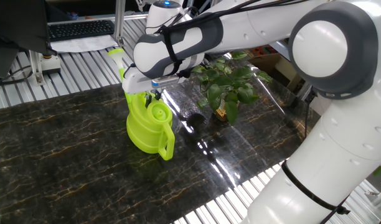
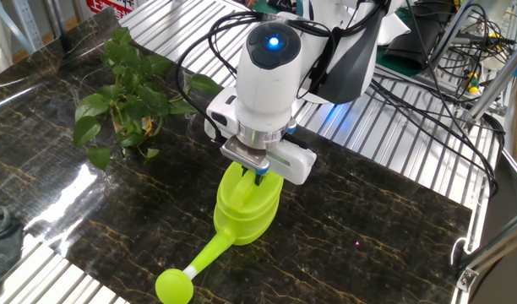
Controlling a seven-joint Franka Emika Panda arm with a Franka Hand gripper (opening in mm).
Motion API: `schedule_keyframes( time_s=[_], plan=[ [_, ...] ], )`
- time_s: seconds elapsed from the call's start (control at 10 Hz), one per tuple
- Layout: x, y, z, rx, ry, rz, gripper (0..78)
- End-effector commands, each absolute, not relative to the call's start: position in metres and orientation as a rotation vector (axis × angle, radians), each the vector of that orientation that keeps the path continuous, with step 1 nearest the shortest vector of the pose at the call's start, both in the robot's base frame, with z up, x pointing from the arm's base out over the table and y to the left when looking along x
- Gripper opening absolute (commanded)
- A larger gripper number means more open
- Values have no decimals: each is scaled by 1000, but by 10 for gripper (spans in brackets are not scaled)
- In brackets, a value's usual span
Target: Water the plant
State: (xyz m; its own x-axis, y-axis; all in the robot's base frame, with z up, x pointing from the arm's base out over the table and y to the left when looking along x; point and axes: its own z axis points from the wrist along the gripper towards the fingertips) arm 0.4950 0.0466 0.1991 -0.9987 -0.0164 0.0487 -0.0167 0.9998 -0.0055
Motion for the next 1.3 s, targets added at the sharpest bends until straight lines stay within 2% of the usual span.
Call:
schedule_keyframes(
  time_s=[0.1, 0.7, 0.9, 1.3],
  plan=[
    [492, 43, 211, -37, -3076, 25, 11],
    [489, 40, 222, -145, -3054, 15, 11],
    [486, 38, 230, -318, -2978, -48, 11],
    [479, 36, 246, -533, -2836, -82, 11]
  ],
)
